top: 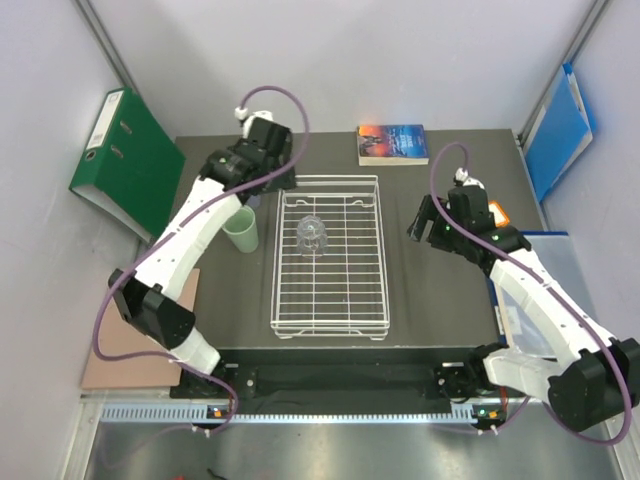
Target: Unload the cups from the dish rack
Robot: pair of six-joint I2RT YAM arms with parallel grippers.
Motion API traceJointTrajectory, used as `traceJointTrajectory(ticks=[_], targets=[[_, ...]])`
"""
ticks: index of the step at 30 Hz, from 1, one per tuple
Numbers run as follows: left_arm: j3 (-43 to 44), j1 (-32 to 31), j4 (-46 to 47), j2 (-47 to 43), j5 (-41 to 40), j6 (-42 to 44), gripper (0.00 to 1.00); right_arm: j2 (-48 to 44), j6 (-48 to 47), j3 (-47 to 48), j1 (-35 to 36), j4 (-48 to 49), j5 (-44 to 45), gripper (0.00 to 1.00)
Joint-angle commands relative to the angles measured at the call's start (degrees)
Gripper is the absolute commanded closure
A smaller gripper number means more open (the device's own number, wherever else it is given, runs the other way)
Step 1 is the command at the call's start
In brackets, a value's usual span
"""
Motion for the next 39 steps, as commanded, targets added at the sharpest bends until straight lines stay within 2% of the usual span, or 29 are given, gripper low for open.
traceJointTrajectory(ticks=[1,3,9,16,25,28,29,32,33,34,36,39], targets=[[1.54,-10.29,1.40,1.55,-4.95,2.08,0.15,0.74,-1.37,4.42,0.91,1.35,1.40,0.14],[-2.48,-12.75,2.98,1.64,-3.21,0.51,0.13,0.74,-1.46,4.86,0.91,1.44,1.22,0.14],[-12.78,-13.38,10.28,1.64,1.46,-2.14,0.12,0.04,-1.20,3.99,1.00,1.35,1.49,0.14],[-13.14,-13.38,11.07,5.24,1.54,-1.79,0.01,-1.19,-0.50,2.76,1.00,0.91,1.93,0.15],[-12.97,-13.29,13.88,10.86,3.83,-1.17,0.01,-2.42,-0.06,1.53,0.91,0.39,2.54,0.14],[-12.53,-13.29,12.50,14.28,4.27,-0.73,0.06,-2.51,-0.23,1.53,1.00,-0.05,2.89,0.15],[-11.83,-13.29,11.96,14.56,4.36,-0.91,0.10,-2.51,-0.23,1.61,1.00,-0.23,3.07,0.15],[-12.87,-13.38,12.48,13.33,4.01,-1.09,0.39,-2.77,-0.50,1.53,1.00,-0.32,3.42,0.15],[-12.97,-13.29,12.40,12.81,3.32,-1.26,0.51,-2.86,-0.58,1.53,1.00,-0.23,3.51,0.15],[-12.88,-13.29,12.13,11.76,2.18,-1.35,0.80,-2.77,-0.58,1.53,1.00,-0.23,3.42,0.15],[-11.92,-13.38,10.91,10.79,1.29,-1.26,1.00,-2.77,-0.67,1.44,1.00,0.12,3.16,0.14],[-9.37,-13.38,9.05,7.98,0.14,-1.09,1.00,-2.77,-1.02,1.26,1.00,1.61,1.67,0.14]])
